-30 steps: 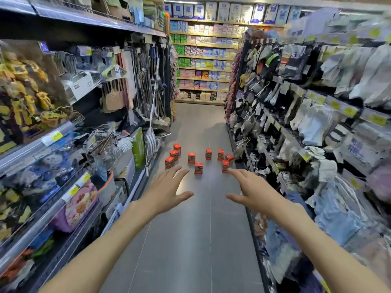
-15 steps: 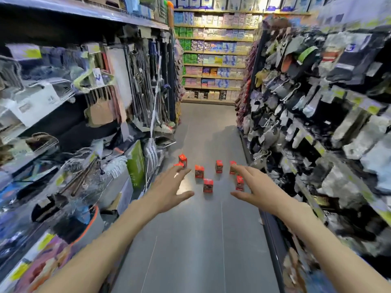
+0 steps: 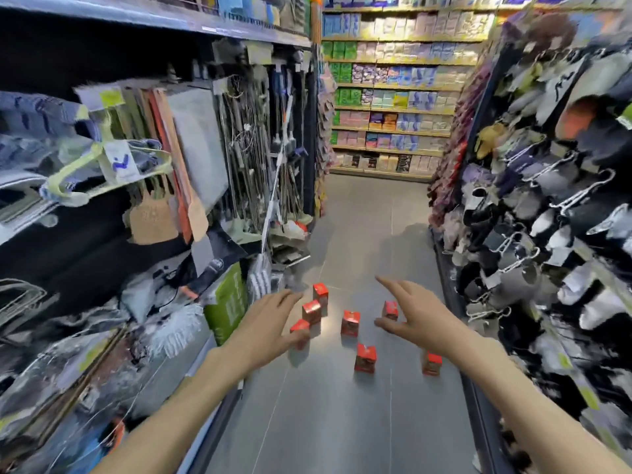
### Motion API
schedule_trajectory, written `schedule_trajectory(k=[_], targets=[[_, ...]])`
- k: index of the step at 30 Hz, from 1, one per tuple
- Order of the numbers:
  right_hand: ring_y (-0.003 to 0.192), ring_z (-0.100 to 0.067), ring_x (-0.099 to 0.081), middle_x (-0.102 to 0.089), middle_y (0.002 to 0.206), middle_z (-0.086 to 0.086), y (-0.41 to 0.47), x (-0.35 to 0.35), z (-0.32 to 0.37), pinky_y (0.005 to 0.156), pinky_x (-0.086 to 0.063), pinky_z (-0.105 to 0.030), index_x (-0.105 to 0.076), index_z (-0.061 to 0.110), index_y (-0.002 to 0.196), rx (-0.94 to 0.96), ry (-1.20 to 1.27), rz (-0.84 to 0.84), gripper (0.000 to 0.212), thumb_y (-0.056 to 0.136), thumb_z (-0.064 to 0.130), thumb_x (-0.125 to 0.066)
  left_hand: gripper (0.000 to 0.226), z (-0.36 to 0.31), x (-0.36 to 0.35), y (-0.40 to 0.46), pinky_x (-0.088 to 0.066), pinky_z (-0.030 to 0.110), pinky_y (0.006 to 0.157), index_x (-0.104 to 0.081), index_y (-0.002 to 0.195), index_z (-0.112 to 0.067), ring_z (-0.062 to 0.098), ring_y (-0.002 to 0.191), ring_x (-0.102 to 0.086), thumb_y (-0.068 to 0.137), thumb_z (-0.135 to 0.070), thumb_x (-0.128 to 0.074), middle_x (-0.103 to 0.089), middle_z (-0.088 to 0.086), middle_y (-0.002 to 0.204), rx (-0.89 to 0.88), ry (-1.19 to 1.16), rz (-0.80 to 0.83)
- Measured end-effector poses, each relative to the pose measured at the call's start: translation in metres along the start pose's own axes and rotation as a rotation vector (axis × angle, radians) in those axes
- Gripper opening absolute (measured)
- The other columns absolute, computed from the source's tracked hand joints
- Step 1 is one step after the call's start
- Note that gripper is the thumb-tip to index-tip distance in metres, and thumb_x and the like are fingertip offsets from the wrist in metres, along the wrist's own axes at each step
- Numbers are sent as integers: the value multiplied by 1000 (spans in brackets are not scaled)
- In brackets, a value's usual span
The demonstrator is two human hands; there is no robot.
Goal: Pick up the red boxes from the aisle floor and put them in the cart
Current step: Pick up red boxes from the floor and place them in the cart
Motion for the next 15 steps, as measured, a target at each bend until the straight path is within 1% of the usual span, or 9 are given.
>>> schedule_trajectory(k=[3,5,8,10,13,15], targets=[[127,-27,-47,-45,145,-3,81,-20,-32,103,-38,-36,-24,25,154,18,4,14,81,89,50,-66,73,45,-23,75,-31,35,112,-33,147,-24,20,135,-37,89,-64,-52,-40,-1,147,-4,-15,1],[127,-27,-47,-42,149,-2,133,-33,-54,104,-38,-36,-23,26,155,1,5,35,82,89,51,-65,76,76,-37,126,-32,39,113,-34,147,-23,22,136,-38,87,-68,-48,-40,1,147,10,-32,11],[129,-25,-45,-41,150,-3,207,-47,-86,103,-33,-30,-23,24,155,3,18,61,81,91,50,-64,93,120,-56,199,-33,43,112,-33,148,-24,23,137,-38,79,-87,-26,-41,2,148,41,-56,19],[128,-25,-45,-42,149,-5,255,-53,-105,100,-31,-26,-24,22,155,9,23,70,79,91,49,-63,99,144,-69,242,-34,45,111,-32,148,-25,24,136,-38,76,-91,-15,-40,3,148,47,-59,24],[128,-22,-44,-40,152,-2,311,-65,-130,93,-25,-17,-24,23,155,-10,54,85,78,92,47,-64,99,169,-85,297,-31,44,113,-29,148,-25,24,139,-34,76,-91,-12,-37,5,151,45,-46,65],[129,-21,-43,-39,153,0,350,-78,-150,95,-26,-18,-24,24,155,-8,79,97,78,92,47,-64,95,185,-97,336,-31,44,113,-29,147,-26,24,139,-34,78,-89,-14,-38,6,149,50,-46,92]])
Point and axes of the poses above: each hand's wrist, its own y-axis towards the middle knuckle, its own x-axis out of the back of the hand, z = x × y, the point moved 6 cm from there along y, towards the middle knuckle
